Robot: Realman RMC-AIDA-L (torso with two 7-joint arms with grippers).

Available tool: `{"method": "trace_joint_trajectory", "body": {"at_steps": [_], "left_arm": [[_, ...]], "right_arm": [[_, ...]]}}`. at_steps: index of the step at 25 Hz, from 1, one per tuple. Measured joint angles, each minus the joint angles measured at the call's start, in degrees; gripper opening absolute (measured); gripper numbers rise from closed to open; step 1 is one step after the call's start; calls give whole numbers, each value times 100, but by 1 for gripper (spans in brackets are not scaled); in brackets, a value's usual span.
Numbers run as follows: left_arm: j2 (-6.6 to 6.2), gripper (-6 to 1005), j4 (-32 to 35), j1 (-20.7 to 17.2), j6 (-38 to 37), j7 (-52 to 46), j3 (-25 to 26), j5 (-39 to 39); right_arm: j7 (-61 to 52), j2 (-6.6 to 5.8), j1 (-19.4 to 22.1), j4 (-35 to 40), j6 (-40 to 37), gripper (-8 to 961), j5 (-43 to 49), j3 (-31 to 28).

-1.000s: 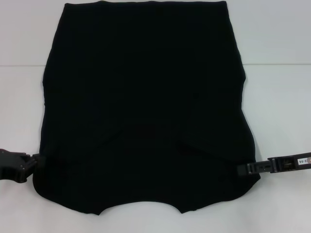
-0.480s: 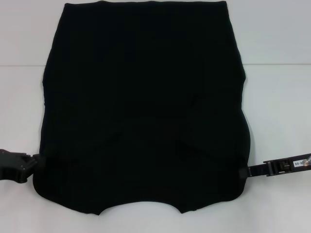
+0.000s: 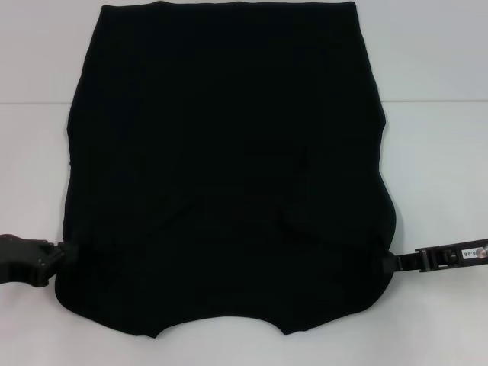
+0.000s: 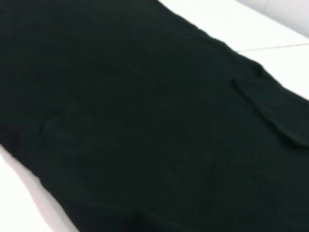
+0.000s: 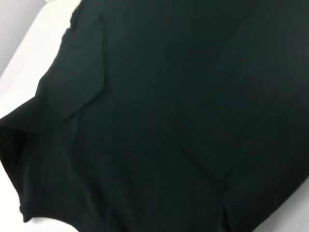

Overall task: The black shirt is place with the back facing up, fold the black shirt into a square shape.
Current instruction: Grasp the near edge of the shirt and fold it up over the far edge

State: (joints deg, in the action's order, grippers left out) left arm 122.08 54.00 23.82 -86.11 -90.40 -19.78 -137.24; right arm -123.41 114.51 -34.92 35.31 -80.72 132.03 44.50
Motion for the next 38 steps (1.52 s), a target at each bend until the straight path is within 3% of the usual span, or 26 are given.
{"method": "trace_joint_trajectory", "body": {"at_steps": [9,21,32,36,38], "left_arm": [[26,21,-12,-69,-403,-409,175,295],[30,20,-13,-454,-1765,-390,597,403],[113,23,-3,-861,-2819,-339,622,228],[112,24,-39,-804,-2853,-349,700,255],[51,24,-101,-635,-2826,-378,784,265]], "right_arm": [[632,-78,329,24,-356,62,-91,-501],[1897,-491,1130,61,-1495,63,-51,-1092],[2623,-610,2056,182,-2132,62,-46,-1536],[2756,-622,2094,183,-2236,62,-44,-1871],[2770,-624,1980,176,-2225,63,-44,-2071]]}}
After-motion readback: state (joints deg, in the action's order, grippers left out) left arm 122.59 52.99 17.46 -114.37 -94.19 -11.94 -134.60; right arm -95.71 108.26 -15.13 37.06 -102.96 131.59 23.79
